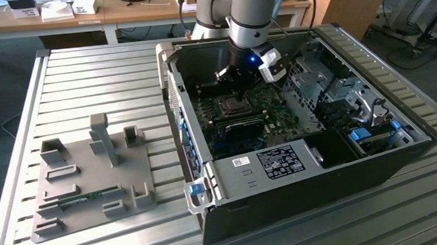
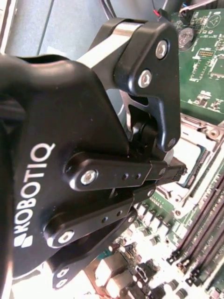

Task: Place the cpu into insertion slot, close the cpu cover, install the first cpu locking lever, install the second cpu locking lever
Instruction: 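Install the second cpu locking lever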

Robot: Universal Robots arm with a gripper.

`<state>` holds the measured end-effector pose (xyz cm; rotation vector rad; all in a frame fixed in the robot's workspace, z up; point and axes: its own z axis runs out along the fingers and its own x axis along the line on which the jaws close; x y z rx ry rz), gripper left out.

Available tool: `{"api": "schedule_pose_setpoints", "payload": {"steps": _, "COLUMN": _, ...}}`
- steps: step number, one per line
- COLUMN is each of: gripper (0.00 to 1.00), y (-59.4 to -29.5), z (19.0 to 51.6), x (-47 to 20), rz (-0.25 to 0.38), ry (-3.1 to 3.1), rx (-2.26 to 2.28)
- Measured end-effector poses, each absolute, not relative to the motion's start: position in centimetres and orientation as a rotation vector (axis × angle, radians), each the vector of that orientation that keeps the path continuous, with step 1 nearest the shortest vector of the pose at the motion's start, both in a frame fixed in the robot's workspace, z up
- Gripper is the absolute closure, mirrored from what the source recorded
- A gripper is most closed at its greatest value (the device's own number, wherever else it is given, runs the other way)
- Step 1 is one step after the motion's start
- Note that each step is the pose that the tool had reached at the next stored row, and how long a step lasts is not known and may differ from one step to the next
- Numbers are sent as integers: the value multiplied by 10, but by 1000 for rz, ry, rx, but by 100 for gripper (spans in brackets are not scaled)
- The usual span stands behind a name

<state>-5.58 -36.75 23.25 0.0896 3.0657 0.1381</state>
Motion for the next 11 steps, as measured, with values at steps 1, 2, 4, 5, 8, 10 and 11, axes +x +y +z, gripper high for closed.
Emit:
{"api": "schedule_pose_setpoints", "payload": {"steps": 1, "gripper": 89, "y": -369, "z": 233, "x": -56, "rz": 138, "ry": 3066, "rx": 89}}
{"api": "schedule_pose_setpoints", "payload": {"steps": 2, "gripper": 89, "y": -370, "z": 233, "x": -56, "rz": 138, "ry": 3066, "rx": 89}}
{"api": "schedule_pose_setpoints", "payload": {"steps": 4, "gripper": 89, "y": -372, "z": 233, "x": -56, "rz": 138, "ry": 3066, "rx": 90}}
{"api": "schedule_pose_setpoints", "payload": {"steps": 5, "gripper": 89, "y": -373, "z": 233, "x": -56, "rz": 138, "ry": 3066, "rx": 89}}
{"api": "schedule_pose_setpoints", "payload": {"steps": 8, "gripper": 89, "y": -374, "z": 234, "x": -56, "rz": 138, "ry": 3066, "rx": 90}}
{"api": "schedule_pose_setpoints", "payload": {"steps": 10, "gripper": 89, "y": -375, "z": 236, "x": -56, "rz": 138, "ry": 3067, "rx": 90}}
{"api": "schedule_pose_setpoints", "payload": {"steps": 11, "gripper": 89, "y": -376, "z": 236, "x": -56, "rz": 138, "ry": 3067, "rx": 90}}
